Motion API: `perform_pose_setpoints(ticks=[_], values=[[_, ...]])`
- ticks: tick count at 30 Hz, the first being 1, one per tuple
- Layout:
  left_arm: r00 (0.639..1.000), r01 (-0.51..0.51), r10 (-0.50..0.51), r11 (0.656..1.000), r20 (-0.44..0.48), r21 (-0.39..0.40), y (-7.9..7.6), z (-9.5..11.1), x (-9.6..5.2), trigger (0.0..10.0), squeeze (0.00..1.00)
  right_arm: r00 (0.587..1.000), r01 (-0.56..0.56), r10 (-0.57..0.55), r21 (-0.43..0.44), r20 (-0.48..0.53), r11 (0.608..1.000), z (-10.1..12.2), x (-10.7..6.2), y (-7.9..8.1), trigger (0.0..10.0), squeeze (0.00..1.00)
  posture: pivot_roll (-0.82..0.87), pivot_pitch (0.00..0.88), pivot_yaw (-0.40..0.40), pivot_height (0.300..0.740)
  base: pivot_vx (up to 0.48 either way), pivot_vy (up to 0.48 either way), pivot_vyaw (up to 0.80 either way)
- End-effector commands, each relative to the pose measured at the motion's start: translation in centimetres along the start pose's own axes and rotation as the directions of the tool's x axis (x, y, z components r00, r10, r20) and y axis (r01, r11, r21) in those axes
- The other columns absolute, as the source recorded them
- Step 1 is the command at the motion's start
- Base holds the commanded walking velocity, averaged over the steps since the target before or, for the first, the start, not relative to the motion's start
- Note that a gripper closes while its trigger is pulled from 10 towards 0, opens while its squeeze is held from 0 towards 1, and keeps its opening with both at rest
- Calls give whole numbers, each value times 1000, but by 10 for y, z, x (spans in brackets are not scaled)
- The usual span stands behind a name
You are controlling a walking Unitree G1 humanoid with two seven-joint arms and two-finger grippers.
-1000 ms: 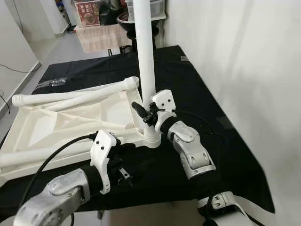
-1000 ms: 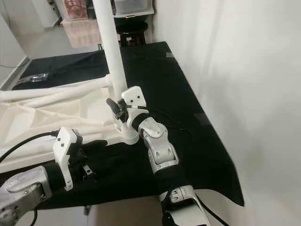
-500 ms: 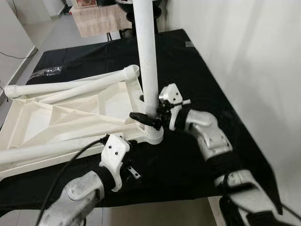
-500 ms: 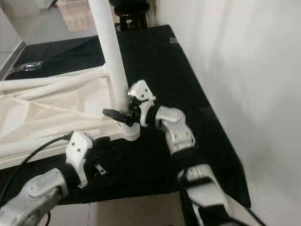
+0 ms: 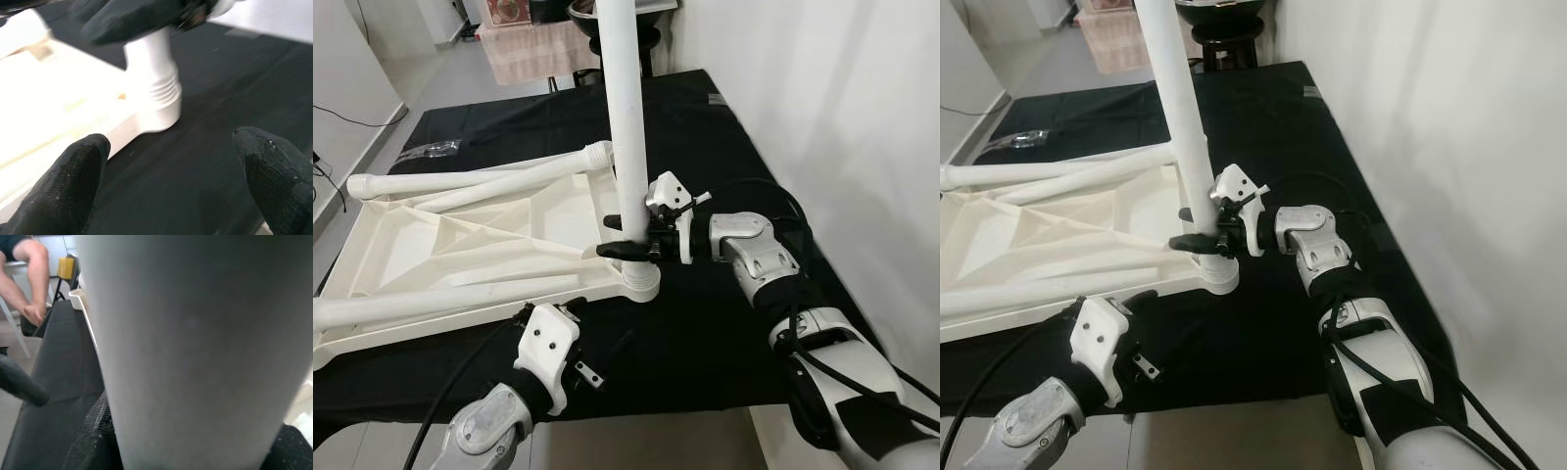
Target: Building children table
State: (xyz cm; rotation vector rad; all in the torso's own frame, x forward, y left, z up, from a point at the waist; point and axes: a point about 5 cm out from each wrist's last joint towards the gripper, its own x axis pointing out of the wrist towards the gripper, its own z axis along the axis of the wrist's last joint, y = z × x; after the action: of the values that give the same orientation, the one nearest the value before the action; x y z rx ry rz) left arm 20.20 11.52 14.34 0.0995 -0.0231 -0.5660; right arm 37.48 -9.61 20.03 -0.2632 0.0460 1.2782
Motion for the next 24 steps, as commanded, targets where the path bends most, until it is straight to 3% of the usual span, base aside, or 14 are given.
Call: perform_pose_setpoints(ticks=[1,4,6,10,11,12,13,14,15,16,18,22,23,24], values=[[999,-41,42,999,-30,26,2,-8,-5,10000,0,999,-35,35,0,19,999,0,1,2,0,0,36,72,66,740,0,0,0],[997,-68,69,997,-30,27,3,-10,-7,10000,0,999,-27,27,10,19,1000,-6,-5,1,0,0,35,72,66,740,0,0,0],[990,-137,137,991,-26,-1,8,-14,-9,10000,0,999,31,-32,64,9,997,-29,-29,5,0,0,18,86,62,740,0,0,0],[986,-166,165,986,-17,-18,10,-15,-9,10000,0,993,111,-106,98,-51,989,-50,-37,16,0,0,9,95,50,740,0,0,0],[982,-189,189,982,-13,-7,13,-16,-9,10000,0,850,517,-502,73,-160,853,-65,-30,19,0,0,3,109,52,740,0,0,0],[979,-205,205,979,-9,2,14,-16,-8,10000,0,612,778,-758,4,-226,628,-73,-37,23,0,0,3,109,52,740,0,0,0],[979,-205,205,979,-9,2,14,-16,-8,10000,0,612,778,-758,4,-226,628,-73,-37,23,0,0,3,109,52,740,0,0,0],[976,-219,219,976,-17,17,17,-18,-7,10000,0,645,758,-719,98,-259,645,-78,-23,57,0,0,-28,131,82,740,0,0,0],[976,-219,219,976,-17,17,17,-18,-7,10000,0,645,758,-719,98,-259,645,-78,-23,57,0,0,-28,131,82,740,0,0,0],[977,-211,212,977,-21,24,17,-19,-4,10000,0,716,693,-664,102,-218,714,-72,-13,76,0,0,-60,117,81,740,0,0,0],[983,-180,181,983,-23,28,16,-20,2,10000,0,821,566,-546,111,-168,817,-67,-6,79,0,0,-12,105,52,740,0,0,0],[985,-172,172,985,-17,18,16,-21,4,10000,0,812,576,-560,77,-163,814,-64,-9,69,0,0,-15,109,58,740,0,0,0],[984,-175,175,985,-14,13,16,-22,5,10000,0,788,607,-589,67,-180,792,-61,-10,70,10000,0,-15,109,58,740,0,0,0],[983,-180,181,983,-12,13,16,-22,5,10000,0,771,630,-612,73,-173,773,-56,-11,69,10000,0,-13,106,58,740,0,0,0]])
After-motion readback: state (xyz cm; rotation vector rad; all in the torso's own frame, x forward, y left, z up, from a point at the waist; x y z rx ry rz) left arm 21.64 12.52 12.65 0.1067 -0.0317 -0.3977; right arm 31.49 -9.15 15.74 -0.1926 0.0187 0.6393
